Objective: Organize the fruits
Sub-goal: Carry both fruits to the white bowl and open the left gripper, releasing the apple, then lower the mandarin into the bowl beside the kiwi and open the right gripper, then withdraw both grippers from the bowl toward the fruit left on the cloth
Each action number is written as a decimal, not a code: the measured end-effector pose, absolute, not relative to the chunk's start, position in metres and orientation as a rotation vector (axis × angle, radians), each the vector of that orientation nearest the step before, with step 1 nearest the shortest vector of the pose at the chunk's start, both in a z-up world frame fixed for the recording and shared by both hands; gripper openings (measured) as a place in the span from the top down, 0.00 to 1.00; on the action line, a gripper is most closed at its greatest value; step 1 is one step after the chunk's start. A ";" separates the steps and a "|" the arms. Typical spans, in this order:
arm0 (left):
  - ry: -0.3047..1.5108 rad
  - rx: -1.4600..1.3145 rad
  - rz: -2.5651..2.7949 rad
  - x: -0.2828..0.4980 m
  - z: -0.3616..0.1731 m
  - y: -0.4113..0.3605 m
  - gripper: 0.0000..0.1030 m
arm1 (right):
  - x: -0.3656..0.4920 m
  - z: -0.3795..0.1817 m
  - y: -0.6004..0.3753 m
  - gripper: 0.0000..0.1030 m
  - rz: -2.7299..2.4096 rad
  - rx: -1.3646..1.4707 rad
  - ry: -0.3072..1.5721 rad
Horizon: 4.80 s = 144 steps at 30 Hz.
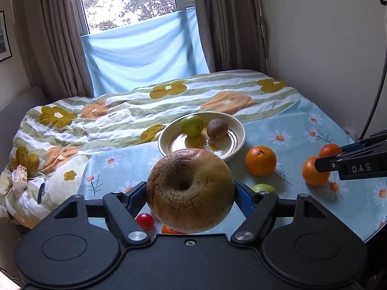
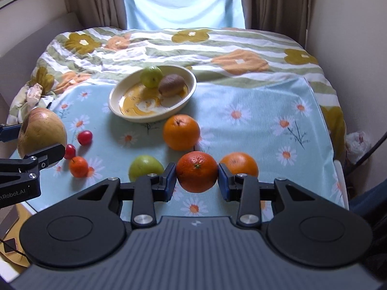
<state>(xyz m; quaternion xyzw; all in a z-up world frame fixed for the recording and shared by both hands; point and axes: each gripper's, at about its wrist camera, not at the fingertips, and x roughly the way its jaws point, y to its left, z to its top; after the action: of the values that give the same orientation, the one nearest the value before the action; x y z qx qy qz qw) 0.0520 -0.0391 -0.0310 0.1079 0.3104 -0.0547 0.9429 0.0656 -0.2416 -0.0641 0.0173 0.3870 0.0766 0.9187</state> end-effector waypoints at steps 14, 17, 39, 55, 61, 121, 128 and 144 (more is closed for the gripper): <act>0.597 0.214 -0.138 0.115 0.000 -0.021 0.23 | 0.111 -0.031 -0.226 0.50 0.215 0.042 0.769; 0.604 0.220 -0.160 0.139 -0.005 -0.018 0.23 | 0.128 -0.032 -0.221 0.50 0.201 0.044 0.771; 0.734 0.328 -0.250 0.278 -0.084 -0.018 0.23 | 0.255 -0.072 -0.188 0.50 0.130 0.074 0.827; 0.783 0.303 -0.272 0.304 -0.110 -0.023 0.18 | 0.273 -0.081 -0.195 0.50 0.099 0.068 0.851; 0.744 0.281 -0.268 0.292 -0.090 -0.016 0.05 | 0.274 -0.077 -0.198 0.50 0.107 0.068 0.848; 0.608 0.141 -0.058 0.097 0.008 0.023 0.04 | 0.135 -0.003 -0.187 0.05 0.192 -0.029 0.737; 0.598 0.139 -0.023 0.057 0.010 0.016 0.04 | 0.095 0.008 -0.196 0.00 0.195 -0.024 0.710; 0.650 0.164 0.025 0.025 -0.043 0.006 0.00 | 0.053 -0.042 -0.199 0.00 0.265 -0.055 0.760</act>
<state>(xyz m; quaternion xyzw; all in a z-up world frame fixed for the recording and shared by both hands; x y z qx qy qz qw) 0.0245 0.0056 -0.0432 0.0806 0.3190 0.0121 0.9442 0.0531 -0.1993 -0.0415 -0.0268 0.3697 0.1290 0.9197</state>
